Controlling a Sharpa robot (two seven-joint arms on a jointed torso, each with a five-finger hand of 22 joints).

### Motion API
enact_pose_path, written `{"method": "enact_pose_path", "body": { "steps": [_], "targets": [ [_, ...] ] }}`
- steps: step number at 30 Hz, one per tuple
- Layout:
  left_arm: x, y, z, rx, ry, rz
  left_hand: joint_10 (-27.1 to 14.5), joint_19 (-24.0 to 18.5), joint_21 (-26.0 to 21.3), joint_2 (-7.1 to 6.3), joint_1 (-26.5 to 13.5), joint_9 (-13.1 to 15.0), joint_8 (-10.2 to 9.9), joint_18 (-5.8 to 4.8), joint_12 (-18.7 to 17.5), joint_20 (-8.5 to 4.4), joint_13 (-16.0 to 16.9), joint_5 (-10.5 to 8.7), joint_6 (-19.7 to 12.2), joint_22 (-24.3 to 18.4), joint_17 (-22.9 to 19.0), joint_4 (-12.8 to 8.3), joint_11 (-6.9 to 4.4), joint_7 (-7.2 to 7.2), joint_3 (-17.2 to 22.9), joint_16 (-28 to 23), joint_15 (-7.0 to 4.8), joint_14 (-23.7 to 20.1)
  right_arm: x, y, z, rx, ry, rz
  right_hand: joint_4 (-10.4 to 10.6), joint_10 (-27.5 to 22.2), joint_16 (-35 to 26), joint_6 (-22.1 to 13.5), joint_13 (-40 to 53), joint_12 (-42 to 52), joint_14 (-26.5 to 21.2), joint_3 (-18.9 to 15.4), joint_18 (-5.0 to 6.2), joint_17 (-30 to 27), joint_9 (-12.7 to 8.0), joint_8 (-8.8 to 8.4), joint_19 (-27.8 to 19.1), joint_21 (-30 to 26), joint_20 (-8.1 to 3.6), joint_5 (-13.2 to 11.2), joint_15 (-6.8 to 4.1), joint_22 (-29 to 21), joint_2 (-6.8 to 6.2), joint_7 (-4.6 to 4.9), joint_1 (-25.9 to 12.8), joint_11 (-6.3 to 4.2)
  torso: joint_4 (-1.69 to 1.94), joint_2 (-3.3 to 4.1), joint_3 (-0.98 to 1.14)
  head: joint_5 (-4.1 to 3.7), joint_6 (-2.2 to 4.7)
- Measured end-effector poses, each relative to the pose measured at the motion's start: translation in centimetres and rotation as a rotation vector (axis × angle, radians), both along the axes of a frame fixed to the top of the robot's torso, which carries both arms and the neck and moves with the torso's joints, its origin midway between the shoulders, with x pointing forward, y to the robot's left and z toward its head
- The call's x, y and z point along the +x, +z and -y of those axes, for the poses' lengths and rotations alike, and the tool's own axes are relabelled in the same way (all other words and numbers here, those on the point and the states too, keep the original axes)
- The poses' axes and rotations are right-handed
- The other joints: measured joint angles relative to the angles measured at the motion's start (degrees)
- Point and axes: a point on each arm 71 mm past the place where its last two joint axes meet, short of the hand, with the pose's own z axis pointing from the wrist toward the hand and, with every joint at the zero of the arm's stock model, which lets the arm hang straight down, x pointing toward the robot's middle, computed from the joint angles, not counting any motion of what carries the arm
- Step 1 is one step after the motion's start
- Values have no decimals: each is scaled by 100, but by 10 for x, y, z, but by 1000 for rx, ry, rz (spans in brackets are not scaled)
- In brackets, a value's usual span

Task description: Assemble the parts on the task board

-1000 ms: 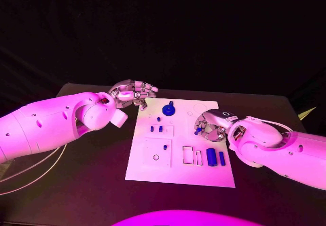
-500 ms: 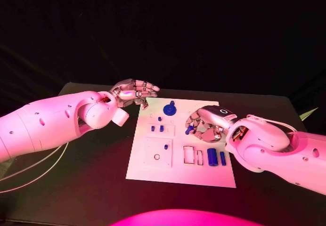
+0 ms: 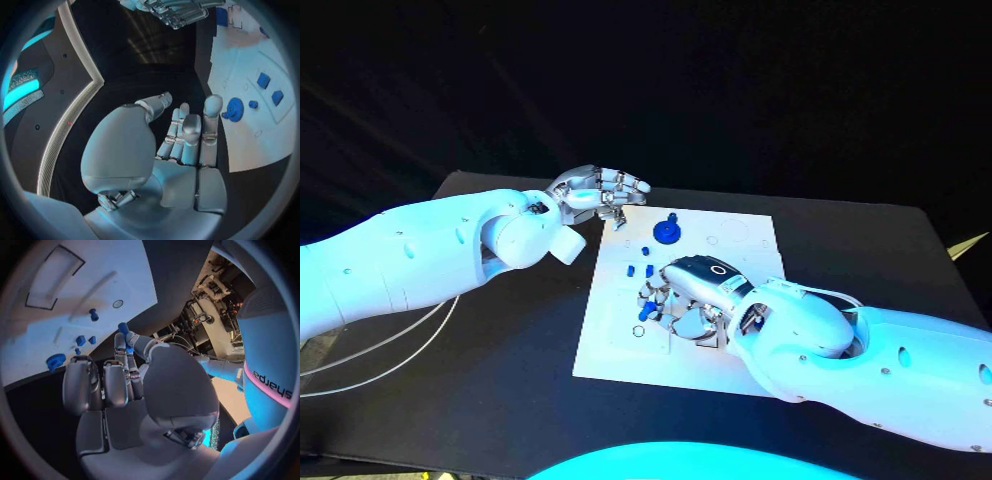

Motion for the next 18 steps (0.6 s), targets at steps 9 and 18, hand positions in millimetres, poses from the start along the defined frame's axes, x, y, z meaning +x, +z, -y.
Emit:
{"method": "enact_pose_path", "body": {
  "steps": [9, 18],
  "targets": [
    [0, 0, 0, 0, -3, -1, 0, 0, 0, 0, 0, 0, 0, 0, 0, 0, 0, 0, 0, 0, 0, 0, 0, 0, 0, 0, 0, 0, -2, -12, -10, -1, 18, -21, -2, 0, 0, -12, 0, -22, 0, -2, 0, 0, 0, 0, 0, 0, 0, -1, 0, 0, 0, -12, -1, 1, 3, 5, -10, 45, -30],
    [0, 0, 1, -1, -6, -2, 0, 0, 0, 0, 0, 0, 0, 0, 0, 0, 0, 0, 0, 14, 0, 0, 0, 0, 0, 24, 0, 0, 2, -24, -12, -19, 14, -33, -18, 6, 0, -30, 0, -21, 0, 14, 0, -9, 0, 0, 0, 0, 0, -3, 0, 4, -1, -21, -1, 7, 4, 6, -13, 67, -66]
  ]
}}
